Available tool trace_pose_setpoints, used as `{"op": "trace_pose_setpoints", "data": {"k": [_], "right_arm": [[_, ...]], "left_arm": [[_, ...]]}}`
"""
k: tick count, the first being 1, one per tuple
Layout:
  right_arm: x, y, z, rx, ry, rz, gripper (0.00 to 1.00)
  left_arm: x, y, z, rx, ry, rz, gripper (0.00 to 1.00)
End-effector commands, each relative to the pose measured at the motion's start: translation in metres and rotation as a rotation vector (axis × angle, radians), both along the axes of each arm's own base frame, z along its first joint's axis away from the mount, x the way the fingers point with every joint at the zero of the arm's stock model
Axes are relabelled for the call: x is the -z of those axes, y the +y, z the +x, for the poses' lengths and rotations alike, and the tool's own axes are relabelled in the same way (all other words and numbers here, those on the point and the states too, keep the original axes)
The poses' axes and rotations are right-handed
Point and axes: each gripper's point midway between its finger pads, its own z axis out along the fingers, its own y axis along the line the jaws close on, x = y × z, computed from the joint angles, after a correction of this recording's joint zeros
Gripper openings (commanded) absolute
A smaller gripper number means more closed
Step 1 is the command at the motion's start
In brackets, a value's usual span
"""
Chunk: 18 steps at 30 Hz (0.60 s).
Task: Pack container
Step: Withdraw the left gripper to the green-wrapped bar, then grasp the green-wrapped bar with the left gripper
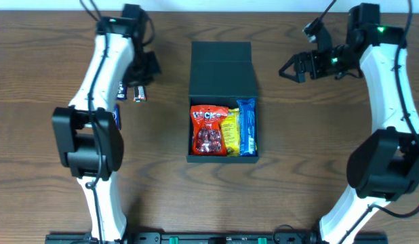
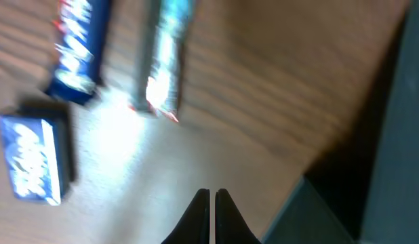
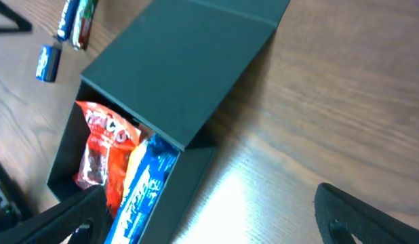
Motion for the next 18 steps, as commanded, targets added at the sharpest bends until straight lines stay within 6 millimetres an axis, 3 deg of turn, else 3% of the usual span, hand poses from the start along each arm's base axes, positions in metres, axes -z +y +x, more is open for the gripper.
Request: {"op": "trace_pose_setpoints", "data": {"k": [1,4,6,8,11,18], "right_arm": [[-0.002,0.012,0.0,-0.038,-0.025,-0.001,0.98],[-0.004,0.02,0.005,-0.043,-0.043,0.003,0.99],[-0.005,0.025,0.007,-0.043,-0.051,0.005,0.99],[-0.005,0.029,0.008,-0.051,-0.058,0.006,0.99],[-0.005,0.033,0.007,-0.06,-0.06,0.006,0.99],[-0.006,0.034,0.009,-0.063,-0.067,0.005,0.99]], "left_arm": [[-0.008,0.03,0.014,0.02,-0.068,0.014,0.09],[-0.01,0.04,0.031,0.085,-0.141,0.046,0.36],[-0.007,0.044,0.038,0.086,-0.161,0.077,0.68],[-0.001,0.049,0.041,0.083,-0.157,0.113,0.83],[0.015,0.049,0.041,0.074,-0.123,0.112,0.87],[0.057,0.047,0.042,0.073,-0.053,0.097,0.87]]}}
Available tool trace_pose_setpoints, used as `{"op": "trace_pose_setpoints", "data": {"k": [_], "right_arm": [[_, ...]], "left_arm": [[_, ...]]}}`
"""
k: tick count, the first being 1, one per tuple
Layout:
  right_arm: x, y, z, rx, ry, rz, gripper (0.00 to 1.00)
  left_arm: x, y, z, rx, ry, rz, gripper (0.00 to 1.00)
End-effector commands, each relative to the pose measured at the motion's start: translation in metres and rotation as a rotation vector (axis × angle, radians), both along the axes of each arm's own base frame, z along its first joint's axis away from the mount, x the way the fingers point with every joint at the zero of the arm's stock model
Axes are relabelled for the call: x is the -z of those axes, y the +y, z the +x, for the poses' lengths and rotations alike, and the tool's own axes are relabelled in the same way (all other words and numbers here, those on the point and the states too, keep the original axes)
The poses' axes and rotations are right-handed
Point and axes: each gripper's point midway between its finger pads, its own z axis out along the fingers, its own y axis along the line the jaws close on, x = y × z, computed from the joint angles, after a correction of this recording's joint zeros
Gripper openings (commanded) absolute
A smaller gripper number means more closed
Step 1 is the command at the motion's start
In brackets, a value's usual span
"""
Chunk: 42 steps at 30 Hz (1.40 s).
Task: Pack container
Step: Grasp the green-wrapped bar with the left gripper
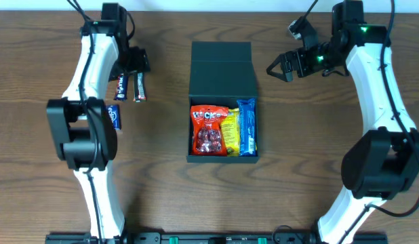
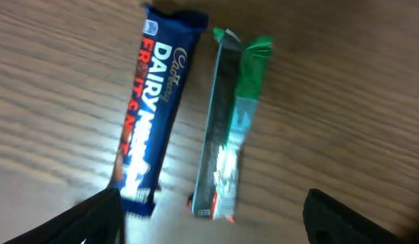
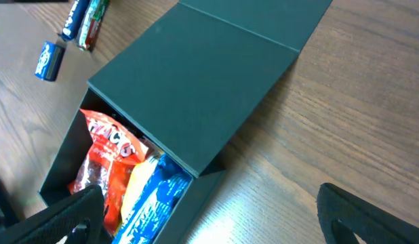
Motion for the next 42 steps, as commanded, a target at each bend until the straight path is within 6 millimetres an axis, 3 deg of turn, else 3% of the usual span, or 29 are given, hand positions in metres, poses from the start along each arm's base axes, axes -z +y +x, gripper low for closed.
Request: {"op": "trace_pose_setpoints", "data": {"k": [1,14,23,39,42], "right_arm": [[-0.003,0.006,-0.002,-0.005,0.001,0.013,0.99],[-0.003,0.005,-0.002,-0.004,0.001,0.01,0.99],[-0.003,0.005,0.0,-0.004,-0.006,0.01,0.99],[-0.005,0.005,0.006,-0.004,-0.036,0.009,0.99],[-0.005,0.005,0.006,-0.004,-0.036,0.009,0.99]], "left_arm": [[0.023,0.004,0.002,0.002,0.029,0.019,0.87],[0.044,0.004,0.033,0.027,-0.062,0.024,0.79],[0.068,-0.005,0.029,0.038,-0.016,-0.028,0.74],[0.07,-0.013,0.019,0.048,0.023,-0.057,0.69],[0.071,-0.012,0.019,0.047,0.023,-0.049,0.64]]}}
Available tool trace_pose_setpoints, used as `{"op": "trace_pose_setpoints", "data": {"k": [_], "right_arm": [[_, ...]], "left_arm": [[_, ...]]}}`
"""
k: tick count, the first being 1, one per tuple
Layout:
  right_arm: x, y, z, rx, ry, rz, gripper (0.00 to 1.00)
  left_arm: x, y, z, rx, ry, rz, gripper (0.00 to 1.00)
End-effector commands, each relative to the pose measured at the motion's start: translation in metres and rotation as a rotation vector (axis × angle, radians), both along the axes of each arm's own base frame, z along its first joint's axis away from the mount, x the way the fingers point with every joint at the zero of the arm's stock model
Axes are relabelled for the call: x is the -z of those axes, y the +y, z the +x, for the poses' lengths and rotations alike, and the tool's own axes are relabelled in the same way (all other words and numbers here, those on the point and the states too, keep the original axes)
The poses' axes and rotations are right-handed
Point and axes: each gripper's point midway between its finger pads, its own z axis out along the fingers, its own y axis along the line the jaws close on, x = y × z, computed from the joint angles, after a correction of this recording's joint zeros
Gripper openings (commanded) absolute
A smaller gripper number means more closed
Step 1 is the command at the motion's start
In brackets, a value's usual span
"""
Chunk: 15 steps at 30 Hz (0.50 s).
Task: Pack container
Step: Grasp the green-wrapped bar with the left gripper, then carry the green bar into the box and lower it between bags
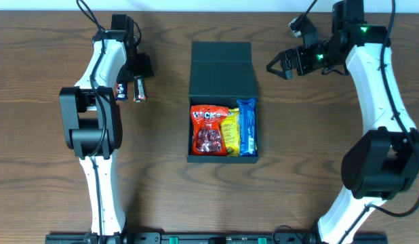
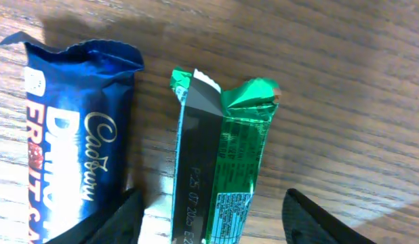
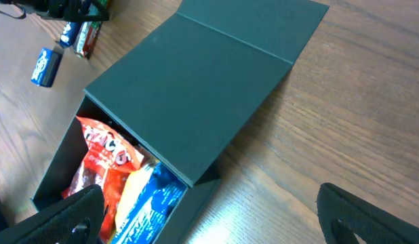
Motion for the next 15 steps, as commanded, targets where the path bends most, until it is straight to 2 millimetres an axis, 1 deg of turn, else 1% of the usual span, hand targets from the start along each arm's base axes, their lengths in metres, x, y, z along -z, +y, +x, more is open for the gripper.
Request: {"op": "trace_pose_setpoints", "data": {"k": [1,4,10,13,15], "right_arm": [[-0.0027,0.0054,-0.0015,-0.007,-0.002,0.009,0.99],[-0.0027,0.0054,-0.0015,-0.007,-0.002,0.009,0.99],[-0.0027,0.0055,-0.0015,-0.007,-0.002,0.01,0.99],[-0.0027,0.0054,-0.0014,-0.007,-0.003,0.009,0.99],[-0.0028,0.0054,-0.0013,-0.007,-0.003,0.009,0.99]], "left_arm": [[0.0113,-0.0027,-0.0048,0.008,0.03,-0.005,0.63],[0.0116,0.0,-0.0043,0.005,0.029,0.011,0.58],[0.0119,0.004,-0.0051,0.0,0.032,0.034,0.57],[0.0121,0.007,-0.0057,-0.003,0.035,0.052,0.52],[0.0121,0.0069,-0.0061,-0.002,0.036,0.051,0.47]]}}
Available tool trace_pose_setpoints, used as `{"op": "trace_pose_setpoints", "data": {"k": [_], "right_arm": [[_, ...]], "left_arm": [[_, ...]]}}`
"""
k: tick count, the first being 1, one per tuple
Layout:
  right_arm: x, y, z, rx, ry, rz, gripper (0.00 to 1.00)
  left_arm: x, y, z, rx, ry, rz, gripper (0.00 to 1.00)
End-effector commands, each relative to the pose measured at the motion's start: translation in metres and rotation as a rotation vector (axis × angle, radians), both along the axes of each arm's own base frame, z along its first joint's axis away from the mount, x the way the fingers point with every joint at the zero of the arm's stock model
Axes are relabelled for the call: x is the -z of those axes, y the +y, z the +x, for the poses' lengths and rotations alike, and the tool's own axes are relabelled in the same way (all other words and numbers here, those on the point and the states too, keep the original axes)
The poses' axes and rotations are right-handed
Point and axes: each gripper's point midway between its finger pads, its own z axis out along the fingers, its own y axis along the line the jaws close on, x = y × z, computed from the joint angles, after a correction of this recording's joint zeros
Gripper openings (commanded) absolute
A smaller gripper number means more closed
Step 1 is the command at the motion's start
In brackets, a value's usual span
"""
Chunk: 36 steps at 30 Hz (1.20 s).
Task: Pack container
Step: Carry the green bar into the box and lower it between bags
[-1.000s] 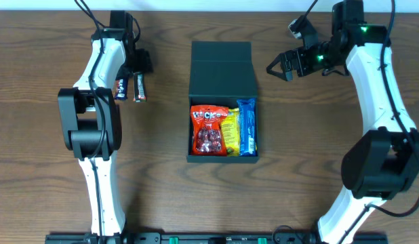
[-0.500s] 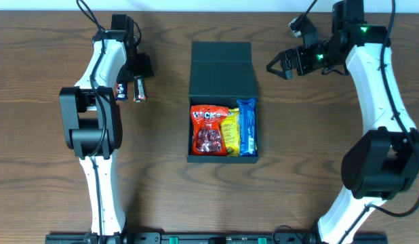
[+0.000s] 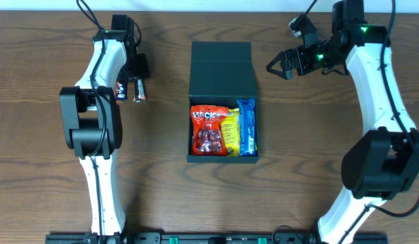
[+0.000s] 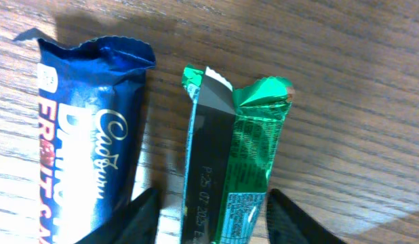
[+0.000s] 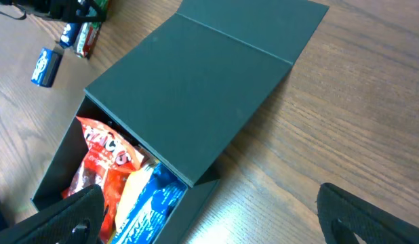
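Observation:
A green-wrapped bar [image 4: 233,163] lies on the table beside a blue Cadbury bar [image 4: 94,169]. My left gripper [image 4: 209,227] is open and low over the green bar, one finger on each side of it. In the overhead view the left gripper [image 3: 135,70] is at the far ends of the two bars [image 3: 131,90]. The dark green box [image 3: 192,135] stands mid-table with its lid [image 3: 221,64] folded back. It holds a red bag [image 3: 209,129], a yellow packet [image 3: 230,132] and a blue bar [image 3: 247,127]. My right gripper [image 3: 276,68] hangs open and empty, right of the lid.
A small blue packet [image 5: 45,64] lies on the table near the two bars. The wooden table [image 3: 318,149] runs on to either side of the box. My left arm reaches along the table's left side.
The left gripper's fingers stand closer together around the green bar, and that view has shifted a little. The right arm and the box have not moved.
The left gripper was shut near the box's left side, with the bars ahead of it. Then it was open above both bars. Then it was low over the green bar with a finger on each side, and now the fingers are narrower.

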Motion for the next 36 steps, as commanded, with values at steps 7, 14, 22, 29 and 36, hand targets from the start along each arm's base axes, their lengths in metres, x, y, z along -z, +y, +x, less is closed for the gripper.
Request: {"op": "trace_pose_setpoints", "data": {"k": [7,14,22,29,36], "right_arm": [[-0.003,0.005,-0.001,-0.007,-0.004,0.009,0.99],[-0.003,0.005,-0.001,-0.007,-0.004,0.009,0.99],[-0.003,0.005,-0.001,-0.007,-0.005,0.009,0.99],[-0.003,0.005,-0.001,-0.008,-0.006,0.009,0.99],[-0.004,0.005,0.003,-0.007,-0.023,0.009,0.99]], "left_arm": [[0.012,0.002,-0.006,0.003,0.035,0.024,0.4],[0.012,0.002,-0.01,0.0,0.052,0.023,0.32],[0.013,0.001,-0.016,-0.04,0.079,0.012,0.24],[0.005,-0.003,-0.017,-0.071,0.085,0.0,0.18],[-0.04,-0.012,0.001,-0.053,0.028,-0.002,0.13]]}}
